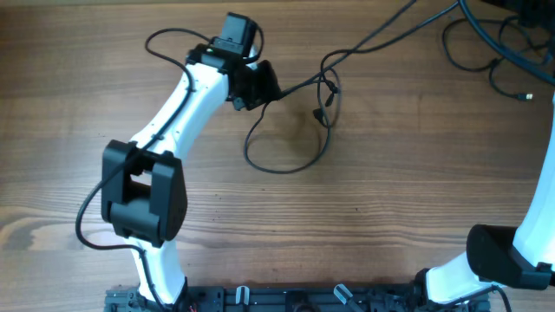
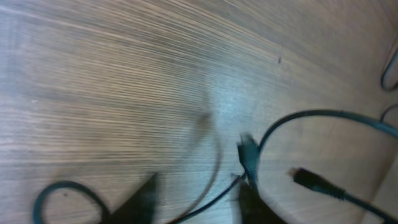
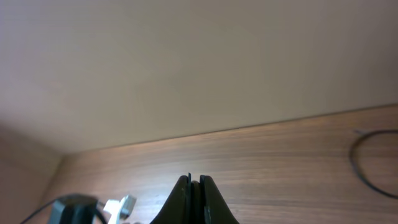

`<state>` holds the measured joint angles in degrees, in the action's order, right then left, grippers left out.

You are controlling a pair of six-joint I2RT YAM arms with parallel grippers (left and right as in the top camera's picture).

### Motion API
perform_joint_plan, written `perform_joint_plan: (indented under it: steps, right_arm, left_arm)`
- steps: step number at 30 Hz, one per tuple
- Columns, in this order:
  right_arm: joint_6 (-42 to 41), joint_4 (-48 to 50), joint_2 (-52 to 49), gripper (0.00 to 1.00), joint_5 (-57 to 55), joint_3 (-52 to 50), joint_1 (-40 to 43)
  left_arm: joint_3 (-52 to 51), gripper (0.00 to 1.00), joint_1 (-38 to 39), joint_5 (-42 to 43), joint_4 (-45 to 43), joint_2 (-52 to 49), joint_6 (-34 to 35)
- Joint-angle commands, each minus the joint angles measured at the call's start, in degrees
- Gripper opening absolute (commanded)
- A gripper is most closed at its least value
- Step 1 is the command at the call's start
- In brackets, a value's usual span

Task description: Untangle cables

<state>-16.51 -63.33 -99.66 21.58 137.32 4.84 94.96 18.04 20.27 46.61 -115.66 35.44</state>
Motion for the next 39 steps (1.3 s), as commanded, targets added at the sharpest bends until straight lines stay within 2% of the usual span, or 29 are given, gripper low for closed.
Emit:
perform_joint_plan:
  steps: [1,4,5,7,15,16,19,23,25,28,30,31,33,36,39]
  right_arm:
    - [3.0,0.2,-0.4,0.04,11.7,1.8,0.5]
    - [2.8,-0.7,-0.4,0.04,13.4,1.8,0.0]
    - [2.8,-1.1,-0.4,0.05,13.5,1.8,-0.3]
    - [2.6,-1.4,-0.5,0.04,14.3,1.8,-1.1]
    - [2.7,-1.3,-0.5,0.04,15.7,1.8,-5.4]
    - [1.5,-1.4,-0.5,0.04,13.7,1.8,-6.2]
    - [-2.7,-5.2,-0.9,0.04,-2.5,1.8,-10.5]
    - [-4.2,-16.8,-3.4,0.04,-17.8,1.8,-16.3]
    - [-4.5,-23.4,-5.9,0.04,-20.7,1.8,-18.3]
    - [-0.7,-28.9,-9.8,0.04,-17.0,1.6,-19.5]
    - [4.8,-28.7,-11.1,0.04,-6.9,-0.1,-19.7]
    - [9.7,-25.4,-12.2,0.04,0.6,-1.6,-19.6]
    - [12.0,-20.8,-12.3,0.04,1.9,-1.6,-19.6]
    - [12.0,-10.4,-12.2,0.04,5.1,-1.6,-19.6]
    - [11.8,-1.8,-12.3,0.04,14.4,-1.6,-19.4]
  left_arm:
    - [-0.9,0.77,-4.7,6.8,-1.6,2.4,-2.0]
    - [-0.9,0.93,-7.3,13.4,-4.0,5.0,-2.0]
    - [-0.9,0.95,-8.1,15.2,-4.7,5.7,-1.9]
    - [-0.9,0.95,-9.8,17.7,-5.3,7.0,-1.9]
    - [-0.9,0.98,-13.9,17.2,-3.9,7.3,-2.0]
    - [-0.9,0.98,-13.9,17.2,-3.9,7.3,-2.0]
    - [-0.9,0.98,-13.8,17.1,-3.9,7.3,-2.0]
    - [-0.9,0.97,-13.3,15.8,-3.2,7.3,-2.0]
    - [-0.9,0.97,-12.8,14.0,-2.6,7.3,-2.0]
    - [-0.9,0.97,-12.5,13.3,-2.1,7.3,-2.0]
    - [-0.9,0.97,-12.5,13.3,-2.0,7.3,-2.0]
    - [-0.9,0.97,-12.5,13.3,-1.5,7.3,-2.2]
    - [-0.9,0.97,-12.5,13.2,-0.9,7.3,-2.4]
    - [-0.9,0.97,-12.5,13.1,-0.4,7.3,-3.7]
    - [-0.9,0.97,-12.5,13.1,0.1,7.2,-3.7]
